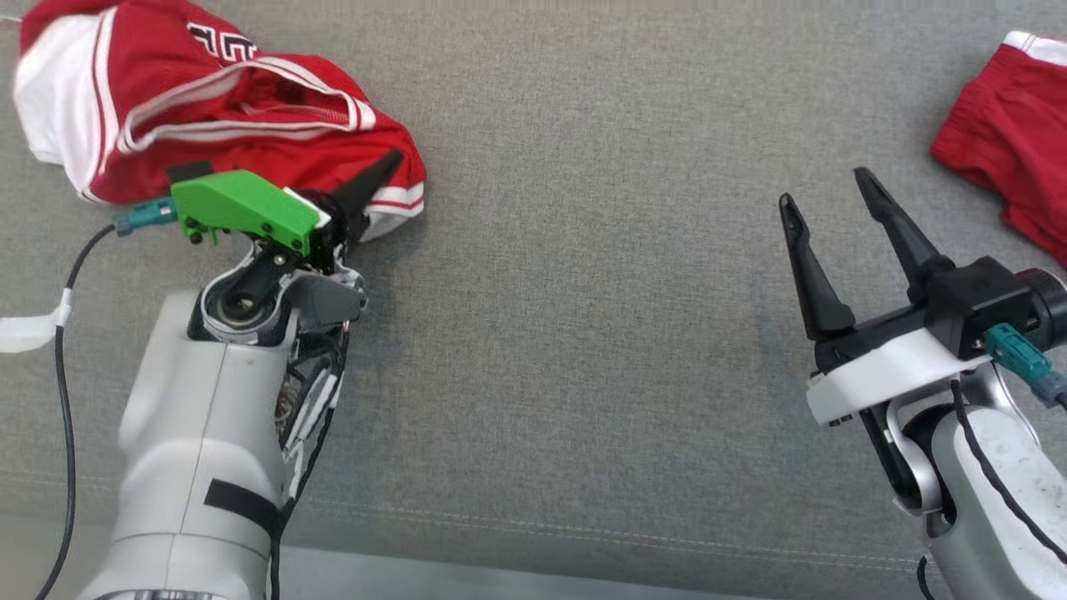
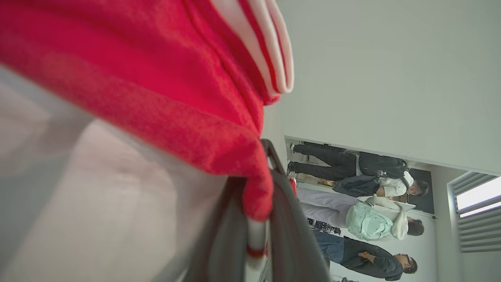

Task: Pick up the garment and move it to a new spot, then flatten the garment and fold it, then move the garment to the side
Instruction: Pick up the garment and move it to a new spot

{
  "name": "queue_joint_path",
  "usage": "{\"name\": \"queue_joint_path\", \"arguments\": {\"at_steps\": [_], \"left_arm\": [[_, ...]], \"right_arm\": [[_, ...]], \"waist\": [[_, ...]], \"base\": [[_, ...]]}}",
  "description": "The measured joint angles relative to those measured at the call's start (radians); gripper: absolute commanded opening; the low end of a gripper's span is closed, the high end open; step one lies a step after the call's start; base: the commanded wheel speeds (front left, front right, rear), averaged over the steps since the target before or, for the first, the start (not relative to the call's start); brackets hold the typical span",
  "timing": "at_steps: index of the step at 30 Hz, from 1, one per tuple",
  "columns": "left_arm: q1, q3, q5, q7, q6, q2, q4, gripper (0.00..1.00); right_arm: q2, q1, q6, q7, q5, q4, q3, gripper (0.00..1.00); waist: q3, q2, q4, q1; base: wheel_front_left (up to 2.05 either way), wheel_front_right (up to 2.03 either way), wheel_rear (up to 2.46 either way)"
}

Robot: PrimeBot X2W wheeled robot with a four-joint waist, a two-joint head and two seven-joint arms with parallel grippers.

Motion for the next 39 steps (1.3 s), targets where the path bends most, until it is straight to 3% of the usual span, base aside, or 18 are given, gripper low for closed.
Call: {"name": "queue_joint_path", "arguments": {"at_steps": [8, 13, 18, 24, 29, 39], "left_arm": [[0.147, -0.168, 0.028, 0.012, -0.009, 0.062, -0.075, 0.0], [0.241, -0.336, -0.166, 0.047, -0.009, 0.074, -0.183, 0.0], [0.324, -0.495, -0.237, 0.03, -0.008, 0.078, -0.305, 0.0], [0.375, -0.624, -0.327, -0.08, 0.011, 0.086, -0.449, 0.0], [0.379, -0.659, -0.291, -0.19, 0.018, 0.087, -0.469, 0.0], [0.229, -0.645, -0.172, -0.391, 0.124, 0.091, -0.427, 0.0]], "right_arm": [[0.034, 0.037, 0.003, -0.023, 0.016, 0.047, 0.032, 1.0], [0.046, 0.055, 0.012, -0.034, 0.037, 0.071, 0.043, 1.0], [0.048, 0.06, 0.012, -0.049, 0.046, 0.093, 0.044, 1.0], [0.049, 0.069, 0.021, -0.054, 0.051, 0.098, 0.048, 1.0], [0.064, 0.067, 0.039, -0.06, 0.051, 0.101, 0.074, 1.0], [0.126, 0.037, 0.063, -0.081, 0.051, 0.102, 0.137, 1.0]], "waist": [[-0.091, 0.0, -0.073, 0.0], [-0.125, 0.0, -0.135, 0.0], [-0.154, 0.0, -0.197, 0.0], [-0.183, 0.0, -0.26, 0.0], [-0.193, 0.0, -0.295, 0.0], [-0.186, 0.0001, -0.395, 0.0]], "base": [[0.0, 0.0, 0.0], [0.0, 0.0, 0.0], [0.0, 0.0, 0.0], [0.0, 0.0, 0.0], [0.0, 0.0, 0.0], [0.0, 0.0, 0.0]]}}
